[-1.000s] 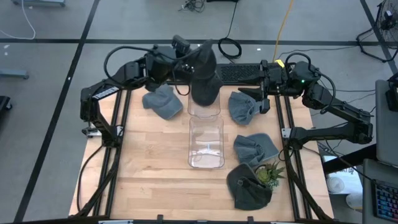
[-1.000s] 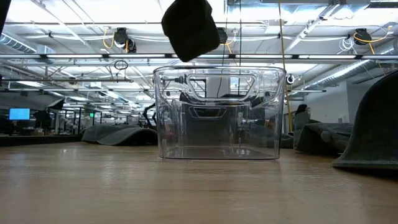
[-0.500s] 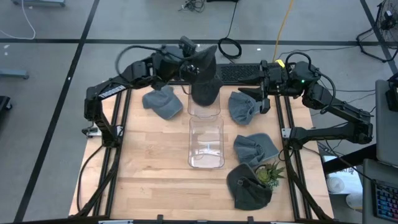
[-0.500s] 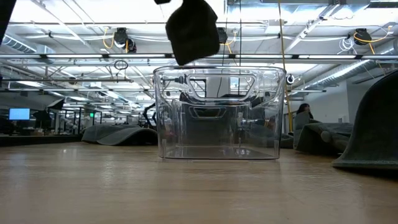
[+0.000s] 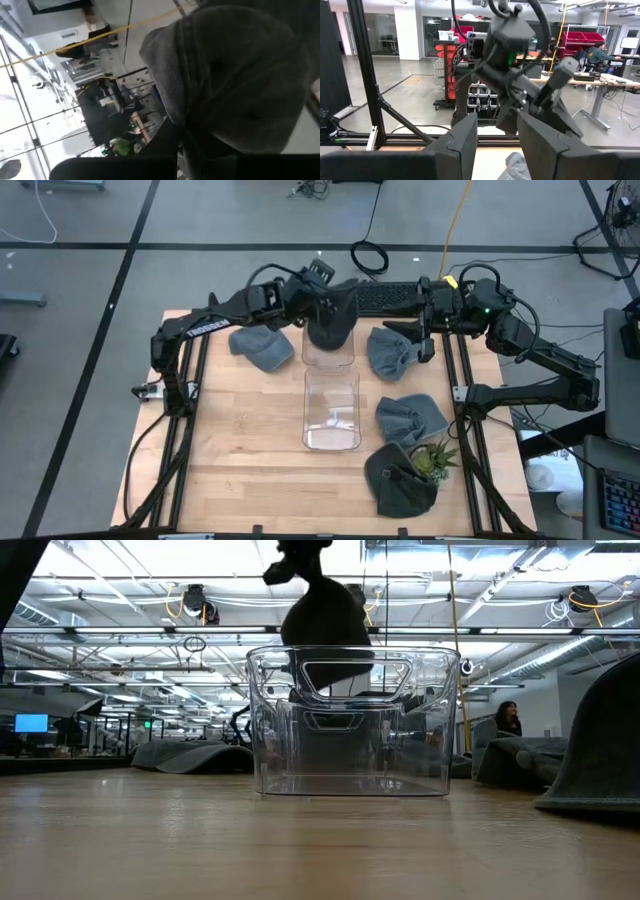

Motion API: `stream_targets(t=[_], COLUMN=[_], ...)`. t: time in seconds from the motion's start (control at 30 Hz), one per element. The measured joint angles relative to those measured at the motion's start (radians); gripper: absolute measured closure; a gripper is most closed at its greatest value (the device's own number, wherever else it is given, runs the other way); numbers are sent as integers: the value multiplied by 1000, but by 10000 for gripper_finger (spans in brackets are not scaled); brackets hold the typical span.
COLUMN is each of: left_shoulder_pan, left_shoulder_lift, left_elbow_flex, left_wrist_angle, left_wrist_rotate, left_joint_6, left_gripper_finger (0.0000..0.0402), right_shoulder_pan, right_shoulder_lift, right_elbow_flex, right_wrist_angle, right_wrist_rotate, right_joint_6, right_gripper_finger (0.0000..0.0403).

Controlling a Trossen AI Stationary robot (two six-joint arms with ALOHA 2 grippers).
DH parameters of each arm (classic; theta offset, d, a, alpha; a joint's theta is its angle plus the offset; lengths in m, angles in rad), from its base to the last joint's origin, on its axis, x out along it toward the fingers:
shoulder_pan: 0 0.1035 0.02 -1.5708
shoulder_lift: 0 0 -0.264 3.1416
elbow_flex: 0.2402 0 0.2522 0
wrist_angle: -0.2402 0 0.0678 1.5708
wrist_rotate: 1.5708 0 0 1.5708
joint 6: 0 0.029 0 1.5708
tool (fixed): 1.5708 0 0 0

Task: Pick & Place hat
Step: Put the top black cap into the top transparent bin

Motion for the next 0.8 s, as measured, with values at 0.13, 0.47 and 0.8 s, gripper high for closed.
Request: stream_targets(t=[0.13,0.47,0.8], left_shoulder_pan=[10,19,40], left_shoulder_lift=[-5,-3,-5], left_elbow_flex=[-61,-238,-389], left_wrist_angle=[36,89,233], left_wrist_rotate=[30,61,106], left_joint_6=[-50,-110,-112], left_gripper_finger=[398,398,398], right_shoulder_pan=[0,0,0], right_shoulder_lift=[0,0,0], right_elbow_flex=[0,0,0], right_wrist_angle=[0,0,0], right_wrist_rotate=[0,0,0], right_joint_6=[-1,-9,-9], right_gripper_finger=[275,275,275])
